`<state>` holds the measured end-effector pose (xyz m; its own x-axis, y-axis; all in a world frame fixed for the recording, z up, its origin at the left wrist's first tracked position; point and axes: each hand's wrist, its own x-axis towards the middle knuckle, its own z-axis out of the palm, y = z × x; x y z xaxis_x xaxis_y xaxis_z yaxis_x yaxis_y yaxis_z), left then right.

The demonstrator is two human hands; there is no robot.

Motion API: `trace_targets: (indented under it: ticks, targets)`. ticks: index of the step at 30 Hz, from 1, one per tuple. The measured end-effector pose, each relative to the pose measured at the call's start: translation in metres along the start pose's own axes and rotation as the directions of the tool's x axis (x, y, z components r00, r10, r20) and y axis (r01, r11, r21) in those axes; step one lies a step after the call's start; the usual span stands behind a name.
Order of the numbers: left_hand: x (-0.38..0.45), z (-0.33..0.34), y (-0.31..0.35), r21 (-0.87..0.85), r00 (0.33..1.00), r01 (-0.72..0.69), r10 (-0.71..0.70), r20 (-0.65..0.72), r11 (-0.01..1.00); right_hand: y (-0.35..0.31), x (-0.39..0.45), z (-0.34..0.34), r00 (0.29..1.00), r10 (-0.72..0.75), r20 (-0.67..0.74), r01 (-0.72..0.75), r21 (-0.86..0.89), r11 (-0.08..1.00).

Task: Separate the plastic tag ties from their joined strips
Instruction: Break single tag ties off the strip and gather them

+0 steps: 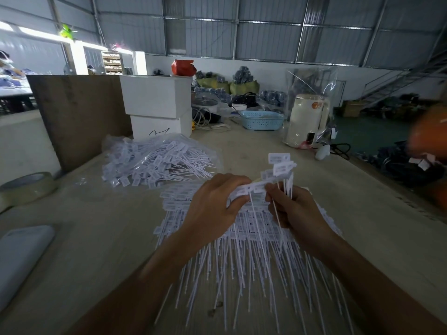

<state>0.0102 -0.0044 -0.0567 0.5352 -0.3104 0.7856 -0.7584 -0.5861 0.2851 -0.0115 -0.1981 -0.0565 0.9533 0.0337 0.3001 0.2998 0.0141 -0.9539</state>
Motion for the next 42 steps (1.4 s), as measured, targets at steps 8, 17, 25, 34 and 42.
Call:
trace_targets:
  ticks: [8, 17, 25, 34, 42]
  targets:
    - [-0.0001, 0.0014, -0.0033, 0.064, 0.999, -0.013, 0.016, -0.046, 0.998, -0.0004, -0.0027, 0.0017, 0.998, -0.059, 0.011, 0.059, -0.091, 0.994]
    - [0.0021, 0.0012, -0.0051, -0.133, 0.996, 0.080, -0.074, 0.050, 0.988, -0.0037, -0.0036, 0.0001, 0.993, -0.112, 0.041, 0.118, -0.186, 0.976]
    - [0.0036, 0.0033, -0.0023, -0.360, 0.972, 0.234, -0.210, 0.105, 0.903, -0.0028, -0.0033, -0.0036, 0.990, -0.124, 0.063, 0.134, -0.184, 0.974]
    - [0.0045, -0.0013, -0.0039, -0.481, 0.950, 0.306, -0.230, 0.211, 0.822, -0.0027, -0.0043, -0.0034, 0.983, -0.160, 0.088, 0.176, -0.222, 0.959]
    - [0.0056, -0.0039, -0.0031, -0.634, 0.925, 0.379, -0.254, 0.283, 0.674, -0.0030, -0.0057, -0.0022, 0.975, -0.209, 0.082, 0.223, -0.287, 0.932]
